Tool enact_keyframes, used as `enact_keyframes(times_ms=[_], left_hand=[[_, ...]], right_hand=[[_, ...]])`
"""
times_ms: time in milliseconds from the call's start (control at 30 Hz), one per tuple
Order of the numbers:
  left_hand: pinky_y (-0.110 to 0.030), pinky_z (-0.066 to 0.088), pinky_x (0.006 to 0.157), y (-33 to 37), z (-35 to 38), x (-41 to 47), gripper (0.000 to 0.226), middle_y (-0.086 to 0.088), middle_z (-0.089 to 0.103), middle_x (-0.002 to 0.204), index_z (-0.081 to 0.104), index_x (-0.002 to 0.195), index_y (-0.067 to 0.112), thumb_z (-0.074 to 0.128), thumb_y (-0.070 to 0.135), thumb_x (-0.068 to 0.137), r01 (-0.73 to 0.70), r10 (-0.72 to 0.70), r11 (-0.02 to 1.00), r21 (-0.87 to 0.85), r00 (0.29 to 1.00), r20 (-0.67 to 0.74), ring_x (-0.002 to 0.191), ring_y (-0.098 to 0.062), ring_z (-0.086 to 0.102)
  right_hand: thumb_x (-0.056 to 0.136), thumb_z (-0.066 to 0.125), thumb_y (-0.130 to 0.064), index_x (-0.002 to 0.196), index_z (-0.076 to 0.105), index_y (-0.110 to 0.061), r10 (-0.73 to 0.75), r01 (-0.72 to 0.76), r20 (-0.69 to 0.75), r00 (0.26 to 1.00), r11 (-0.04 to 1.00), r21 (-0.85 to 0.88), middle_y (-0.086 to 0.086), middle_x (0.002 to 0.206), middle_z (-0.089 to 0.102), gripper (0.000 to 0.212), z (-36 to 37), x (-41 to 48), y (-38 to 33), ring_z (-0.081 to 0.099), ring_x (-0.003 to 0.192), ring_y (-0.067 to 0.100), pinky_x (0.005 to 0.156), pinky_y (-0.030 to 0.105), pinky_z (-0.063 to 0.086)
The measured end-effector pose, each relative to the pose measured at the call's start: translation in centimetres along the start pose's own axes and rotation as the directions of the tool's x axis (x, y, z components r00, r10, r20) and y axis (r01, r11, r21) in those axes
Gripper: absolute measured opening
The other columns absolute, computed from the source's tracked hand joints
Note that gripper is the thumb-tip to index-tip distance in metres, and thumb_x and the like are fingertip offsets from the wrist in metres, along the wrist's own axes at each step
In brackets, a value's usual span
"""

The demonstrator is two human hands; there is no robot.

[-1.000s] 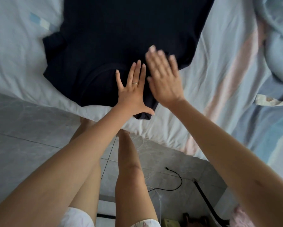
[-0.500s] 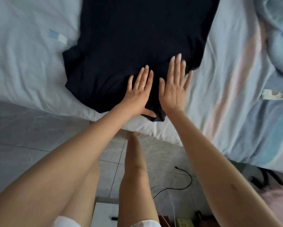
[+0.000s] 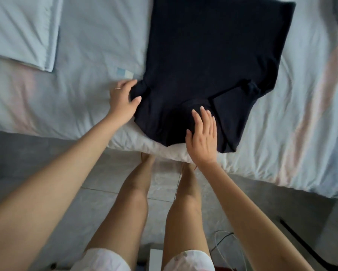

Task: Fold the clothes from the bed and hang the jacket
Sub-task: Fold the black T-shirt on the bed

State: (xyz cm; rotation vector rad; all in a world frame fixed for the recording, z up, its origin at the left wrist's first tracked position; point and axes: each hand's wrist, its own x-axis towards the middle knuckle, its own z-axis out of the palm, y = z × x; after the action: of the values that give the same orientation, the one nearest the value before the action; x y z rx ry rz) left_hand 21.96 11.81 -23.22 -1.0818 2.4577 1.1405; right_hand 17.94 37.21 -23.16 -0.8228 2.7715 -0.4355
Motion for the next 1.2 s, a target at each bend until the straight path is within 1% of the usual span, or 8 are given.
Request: enact_keyframes(times_ms=[233, 433, 533, 700, 767, 834, 967, 1200], left_hand=[[-0.026, 0.044, 0.070, 3.0, -0.8, 2.5, 0.020, -0.009, 0.058, 0.082, 0.054, 0.067, 0.017, 0.072, 0.024, 0.075, 0.204, -0.176, 0.965, -0.163, 0.970, 0.169, 0.082, -0.020, 0.057], [-0.023, 0.040, 0.074, 0.4, -2.6, 1.8, 0.002, -0.002, 0.056, 0.088, 0.056, 0.092, 0.015, 0.054, 0.015, 0.091, 0.295, -0.231, 0.863, -0.410, 0.952, 0.200, 0.079, -0.010, 0.051], [-0.027, 0.027, 0.061, -1.2, -3.0, 1.7, 0.025, 0.000, 0.039, 0.072, 0.042, 0.071, 0.021, 0.050, 0.017, 0.094, 0.346, -0.279, 0.822, -0.452, 0.937, 0.210, 0.067, -0.010, 0.036], [-0.025, 0.044, 0.056, 0.8, -3.3, -0.5, 0.017, 0.005, 0.049, 0.088, 0.039, 0.087, 0.026, 0.052, 0.019, 0.096, 0.348, -0.142, 0.698, -0.626, 0.924, 0.355, 0.075, -0.008, 0.052], [-0.026, 0.053, 0.058, 2.5, -3.6, -1.0, 0.021, 0.002, 0.053, 0.099, 0.043, 0.098, 0.027, 0.056, 0.015, 0.087, 0.253, -0.004, 0.693, -0.675, 0.938, 0.347, 0.084, -0.012, 0.059], [-0.026, 0.054, 0.073, 4.2, -3.5, -1.1, 0.027, -0.003, 0.056, 0.109, 0.045, 0.106, 0.025, 0.050, 0.014, 0.082, 0.104, 0.145, 0.724, -0.682, 0.944, 0.298, 0.096, -0.015, 0.061], [-0.025, 0.044, 0.096, 5.0, -2.4, 0.4, 0.040, -0.006, 0.056, 0.122, 0.047, 0.112, 0.018, 0.040, -0.005, 0.080, -0.225, 0.267, 0.846, -0.484, 0.964, 0.018, 0.117, -0.015, 0.057], [-0.019, 0.036, 0.104, 4.6, -1.4, 4.8, 0.046, -0.008, 0.057, 0.130, 0.061, 0.117, 0.008, 0.057, -0.007, 0.074, -0.499, 0.488, 0.865, 0.044, 0.860, 0.151, 0.119, -0.018, 0.054]], right_hand=[[0.081, 0.041, 0.007, 0.129, 0.051, -0.006, -0.020, -0.039, 0.144, 0.989, 0.917, 0.396, 0.008, 0.110, 0.058, 0.050, 0.1, 6.4, -7.0, 0.057, 0.094, 0.023, 0.080, 0.035, 0.044], [0.091, 0.045, -0.003, 0.142, 0.036, -0.017, 0.102, -0.391, 0.451, 0.887, 0.686, 0.613, -0.007, 0.098, 0.053, 0.054, 1.5, 6.3, -8.6, 0.052, 0.079, 0.007, 0.073, 0.019, 0.042], [0.096, 0.046, -0.014, 0.144, 0.037, -0.022, 0.231, -0.582, 0.548, 0.804, 0.499, 0.642, -0.015, 0.090, 0.053, 0.049, 1.2, 6.8, -9.0, 0.052, 0.073, 0.002, 0.071, 0.016, 0.041], [0.101, 0.040, -0.024, 0.147, 0.035, -0.022, 0.156, -0.621, 0.629, 0.762, 0.451, 0.641, -0.003, 0.143, 0.046, 0.046, 0.9, 7.8, -9.7, 0.044, 0.128, 0.012, 0.103, 0.019, 0.031], [0.102, 0.036, -0.029, 0.140, 0.046, -0.019, 0.159, -0.618, 0.620, 0.768, 0.436, 0.654, 0.004, 0.136, 0.054, 0.041, 0.8, 8.1, -9.3, 0.051, 0.120, 0.015, 0.104, 0.030, 0.039], [0.103, 0.031, -0.034, 0.125, 0.061, -0.014, 0.331, -0.653, 0.575, 0.748, 0.217, 0.725, 0.006, 0.110, 0.066, 0.042, 0.3, 8.1, -8.5, 0.060, 0.095, 0.015, 0.086, 0.032, 0.050], [0.100, 0.038, -0.036, 0.110, 0.061, -0.018, 0.706, -0.506, 0.554, 0.440, -0.314, 0.803, 0.000, 0.092, 0.063, 0.032, -0.9, 6.5, -6.8, 0.061, 0.085, 0.015, 0.085, 0.037, 0.056], [0.093, 0.058, -0.023, 0.132, 0.045, -0.027, 0.704, -0.600, 0.263, 0.660, 0.284, 0.748, -0.009, 0.113, 0.051, 0.041, -0.3, 5.5, -7.2, 0.057, 0.087, 0.005, 0.073, 0.014, 0.046]])
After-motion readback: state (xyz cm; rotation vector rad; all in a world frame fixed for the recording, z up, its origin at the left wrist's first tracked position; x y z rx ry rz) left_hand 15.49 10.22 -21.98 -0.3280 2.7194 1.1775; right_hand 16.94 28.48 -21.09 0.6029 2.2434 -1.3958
